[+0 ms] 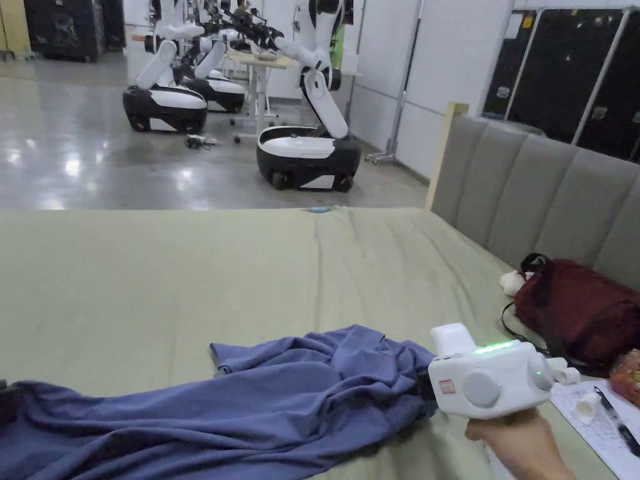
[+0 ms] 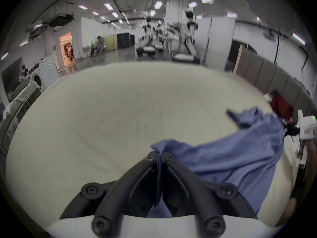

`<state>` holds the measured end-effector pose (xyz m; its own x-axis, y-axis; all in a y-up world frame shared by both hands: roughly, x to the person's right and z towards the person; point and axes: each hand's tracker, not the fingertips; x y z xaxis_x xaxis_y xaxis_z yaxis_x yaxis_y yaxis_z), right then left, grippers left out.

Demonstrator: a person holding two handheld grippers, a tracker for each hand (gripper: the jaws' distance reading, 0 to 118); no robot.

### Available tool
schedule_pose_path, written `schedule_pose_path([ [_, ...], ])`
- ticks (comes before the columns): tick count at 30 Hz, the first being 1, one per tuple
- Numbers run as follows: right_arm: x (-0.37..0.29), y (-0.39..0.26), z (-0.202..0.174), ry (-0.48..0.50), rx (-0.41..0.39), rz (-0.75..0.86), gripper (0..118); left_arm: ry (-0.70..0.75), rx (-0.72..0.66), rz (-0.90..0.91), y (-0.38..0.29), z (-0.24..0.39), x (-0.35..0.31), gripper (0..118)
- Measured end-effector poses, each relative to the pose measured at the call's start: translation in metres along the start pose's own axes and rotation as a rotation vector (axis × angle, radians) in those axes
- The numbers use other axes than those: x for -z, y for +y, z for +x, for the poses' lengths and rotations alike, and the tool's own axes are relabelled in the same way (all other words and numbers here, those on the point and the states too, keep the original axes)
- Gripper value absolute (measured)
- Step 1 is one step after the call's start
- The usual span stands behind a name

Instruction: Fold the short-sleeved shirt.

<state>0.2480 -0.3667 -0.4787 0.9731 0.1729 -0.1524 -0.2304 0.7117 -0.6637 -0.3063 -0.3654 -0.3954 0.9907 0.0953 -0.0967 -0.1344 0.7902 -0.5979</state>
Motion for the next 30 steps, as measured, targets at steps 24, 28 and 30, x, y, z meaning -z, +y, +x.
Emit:
schedule_pose_path([
  [24,-0.241,0.304,-0.100,0.023,0.061,0.881,8,0.102,-0.049,0.712,0.293,-0.016,-0.217,0],
  [28,-0.240,0.343,-0.105,0.061,0.080,0.881,8,0.080,-0.011,0.668,0.315,-0.028,-0.209,0],
  [30,-0.239,0.357,-0.111,0.046,0.031,0.821,8,0.104,0.012,0.637,0.320,-0.028,-0.203,0],
])
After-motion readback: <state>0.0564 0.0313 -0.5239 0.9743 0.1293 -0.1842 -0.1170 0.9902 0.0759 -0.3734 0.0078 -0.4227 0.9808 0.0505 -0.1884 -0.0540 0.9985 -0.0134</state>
